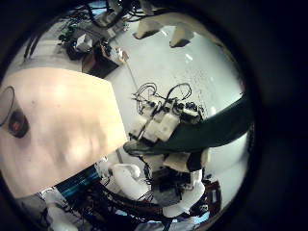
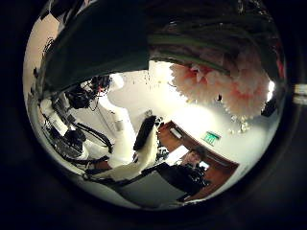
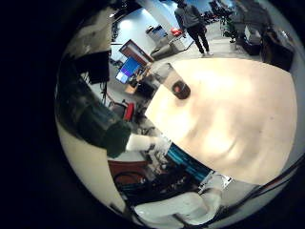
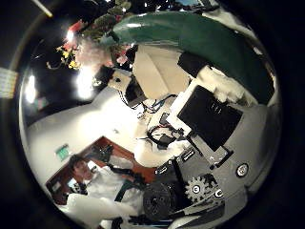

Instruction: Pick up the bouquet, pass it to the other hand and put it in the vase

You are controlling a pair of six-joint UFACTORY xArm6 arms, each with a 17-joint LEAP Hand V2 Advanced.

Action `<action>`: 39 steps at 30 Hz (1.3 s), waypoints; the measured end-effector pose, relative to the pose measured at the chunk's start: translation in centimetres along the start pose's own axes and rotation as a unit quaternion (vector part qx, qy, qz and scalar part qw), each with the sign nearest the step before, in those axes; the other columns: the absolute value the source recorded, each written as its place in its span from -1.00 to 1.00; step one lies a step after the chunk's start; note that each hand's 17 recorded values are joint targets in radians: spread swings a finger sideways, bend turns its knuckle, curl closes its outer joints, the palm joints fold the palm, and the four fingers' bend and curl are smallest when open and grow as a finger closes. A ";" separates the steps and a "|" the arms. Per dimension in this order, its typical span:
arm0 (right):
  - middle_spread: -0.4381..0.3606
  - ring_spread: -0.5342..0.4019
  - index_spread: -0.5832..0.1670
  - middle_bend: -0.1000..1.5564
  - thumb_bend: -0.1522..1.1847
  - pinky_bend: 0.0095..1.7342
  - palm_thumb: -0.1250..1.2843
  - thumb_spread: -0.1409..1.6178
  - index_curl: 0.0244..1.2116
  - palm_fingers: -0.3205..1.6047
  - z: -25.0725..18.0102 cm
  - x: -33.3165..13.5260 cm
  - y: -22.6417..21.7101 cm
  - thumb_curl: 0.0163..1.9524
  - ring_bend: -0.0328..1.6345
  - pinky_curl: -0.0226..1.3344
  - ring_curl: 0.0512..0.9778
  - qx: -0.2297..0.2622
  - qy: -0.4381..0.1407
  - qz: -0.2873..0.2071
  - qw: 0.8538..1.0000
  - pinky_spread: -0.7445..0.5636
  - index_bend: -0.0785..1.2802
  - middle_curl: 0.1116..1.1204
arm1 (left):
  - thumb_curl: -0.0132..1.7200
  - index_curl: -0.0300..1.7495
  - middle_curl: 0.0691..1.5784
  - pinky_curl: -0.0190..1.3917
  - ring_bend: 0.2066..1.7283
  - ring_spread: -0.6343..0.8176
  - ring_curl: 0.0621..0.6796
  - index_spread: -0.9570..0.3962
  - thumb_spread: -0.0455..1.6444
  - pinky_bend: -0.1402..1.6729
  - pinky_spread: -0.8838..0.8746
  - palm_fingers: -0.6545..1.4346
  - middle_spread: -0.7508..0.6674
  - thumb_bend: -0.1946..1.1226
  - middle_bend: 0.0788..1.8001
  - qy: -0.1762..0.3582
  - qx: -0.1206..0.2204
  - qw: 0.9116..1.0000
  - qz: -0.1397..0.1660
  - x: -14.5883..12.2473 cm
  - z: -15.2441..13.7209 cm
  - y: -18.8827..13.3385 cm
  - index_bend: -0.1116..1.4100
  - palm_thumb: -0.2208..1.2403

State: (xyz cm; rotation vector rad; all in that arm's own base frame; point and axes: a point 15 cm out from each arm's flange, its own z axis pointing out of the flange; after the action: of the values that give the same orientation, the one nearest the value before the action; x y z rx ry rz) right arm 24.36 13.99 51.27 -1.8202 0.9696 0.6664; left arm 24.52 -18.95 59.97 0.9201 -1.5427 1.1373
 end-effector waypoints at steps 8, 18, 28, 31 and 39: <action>-0.16 -0.22 0.07 0.82 -0.78 0.43 0.59 0.18 0.25 0.54 0.6 1.5 -0.3 0.12 0.82 0.28 0.26 -0.006 0.024 0.007 1.000 -0.18 0.97 0.16 | -0.59 -0.61 -0.40 -0.68 -0.14 -0.20 -0.29 0.35 0.23 0.01 0.03 0.61 -0.01 -0.74 -0.36 0.016 -0.011 1.000 -0.002 0.2 0.6 -0.1 -0.62 -0.22; -0.16 -0.22 0.06 0.82 -0.78 0.41 0.59 0.21 0.25 0.54 1.0 3.4 -0.4 0.11 0.82 0.32 0.26 -0.001 0.028 0.025 0.999 -0.18 0.98 0.16 | -0.45 -0.30 -0.09 -0.33 0.41 -0.67 0.39 -0.22 0.30 0.59 -0.46 0.90 -0.46 -0.55 0.10 0.042 0.016 0.999 0.003 0.6 0.1 -1.6 0.08 0.36; -0.29 -0.32 -0.14 0.62 -0.87 0.31 0.02 0.34 0.16 0.27 1.8 6.5 0.0 -0.16 0.69 0.19 0.15 0.033 0.021 0.064 0.997 -0.42 0.57 0.06 | -0.33 -0.08 -0.02 -0.20 0.61 -0.66 0.60 -0.40 0.31 0.73 -0.50 0.76 -0.53 -0.59 0.33 0.033 0.039 0.998 0.026 1.2 -0.9 -2.3 0.41 0.48; -0.38 -0.43 -0.40 0.39 -0.82 0.39 -0.04 0.37 0.02 -0.10 1.5 6.9 0.0 -0.26 0.62 0.13 0.07 0.042 0.019 0.070 0.996 -0.56 0.06 -0.06 | -0.30 -0.04 -0.02 -0.17 0.64 -0.66 0.62 -0.42 0.32 0.75 -0.50 0.75 -0.53 -0.60 0.36 0.016 0.061 0.997 0.044 1.9 -2.3 -2.8 0.43 0.50; -0.19 -0.13 -0.59 -0.06 -0.83 0.22 -0.10 0.35 -0.26 -0.69 0.2 7.9 -0.3 -0.39 0.30 0.05 -0.22 0.059 0.026 0.082 0.995 0.02 -0.28 -0.36 | -0.23 0.04 -0.04 -0.12 0.67 -0.64 0.66 -0.45 0.34 0.75 -0.50 0.73 -0.52 -0.64 0.41 -0.060 0.131 0.984 0.103 5.0 -7.3 -3.9 0.44 0.53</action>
State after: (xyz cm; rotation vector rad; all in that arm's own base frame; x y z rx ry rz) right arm 28.88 11.67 45.27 -1.6738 1.1788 0.6499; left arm 28.93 -13.18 66.33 1.0368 -1.6396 1.4839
